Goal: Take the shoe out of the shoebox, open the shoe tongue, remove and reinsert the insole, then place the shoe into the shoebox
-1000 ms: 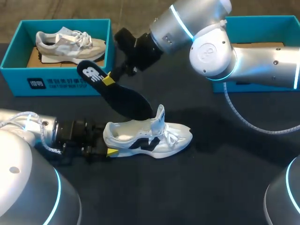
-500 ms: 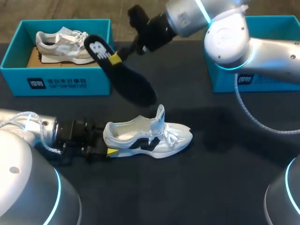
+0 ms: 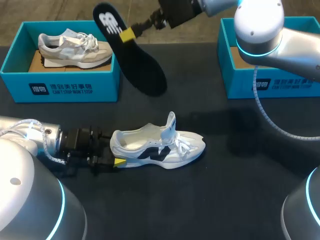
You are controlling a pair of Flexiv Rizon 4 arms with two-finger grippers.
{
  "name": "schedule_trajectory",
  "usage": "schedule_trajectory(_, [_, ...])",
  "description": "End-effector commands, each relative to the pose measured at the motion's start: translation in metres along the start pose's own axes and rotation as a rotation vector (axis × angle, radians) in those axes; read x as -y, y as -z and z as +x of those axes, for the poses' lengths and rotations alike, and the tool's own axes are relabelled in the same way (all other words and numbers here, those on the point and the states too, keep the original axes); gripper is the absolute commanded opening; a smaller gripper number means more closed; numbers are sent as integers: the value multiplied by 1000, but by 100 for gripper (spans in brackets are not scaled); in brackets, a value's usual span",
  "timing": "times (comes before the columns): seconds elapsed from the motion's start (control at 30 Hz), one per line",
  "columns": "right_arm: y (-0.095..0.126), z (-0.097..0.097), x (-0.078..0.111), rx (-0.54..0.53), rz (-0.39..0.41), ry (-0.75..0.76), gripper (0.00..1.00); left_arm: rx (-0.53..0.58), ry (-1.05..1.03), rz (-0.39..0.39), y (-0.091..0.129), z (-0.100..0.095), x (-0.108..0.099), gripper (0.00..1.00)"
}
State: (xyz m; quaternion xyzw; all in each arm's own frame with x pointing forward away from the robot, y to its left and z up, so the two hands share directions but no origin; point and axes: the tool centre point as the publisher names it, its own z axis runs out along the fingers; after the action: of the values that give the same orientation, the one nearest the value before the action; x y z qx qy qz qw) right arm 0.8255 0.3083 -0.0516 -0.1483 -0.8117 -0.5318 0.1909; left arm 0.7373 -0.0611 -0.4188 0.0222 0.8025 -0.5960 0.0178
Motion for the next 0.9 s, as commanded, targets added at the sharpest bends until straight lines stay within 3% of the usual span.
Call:
schedule_trajectory(0.03, [12, 8, 6, -41, -135, 9, 0, 1, -1, 0, 1, 1, -4, 0])
schedule_trajectory(0.23, [30, 21, 1, -59, -227, 9, 0, 1, -1, 0, 1, 1, -4, 0])
schedule_trajectory(0.6, [56, 45, 2, -121, -196, -5, 0, 1, -1, 0, 1, 1, -4, 0])
schedule_trajectory(0.9, [79, 75, 2, -60, -216, -42, 0, 1, -1, 0, 1, 1, -4, 0])
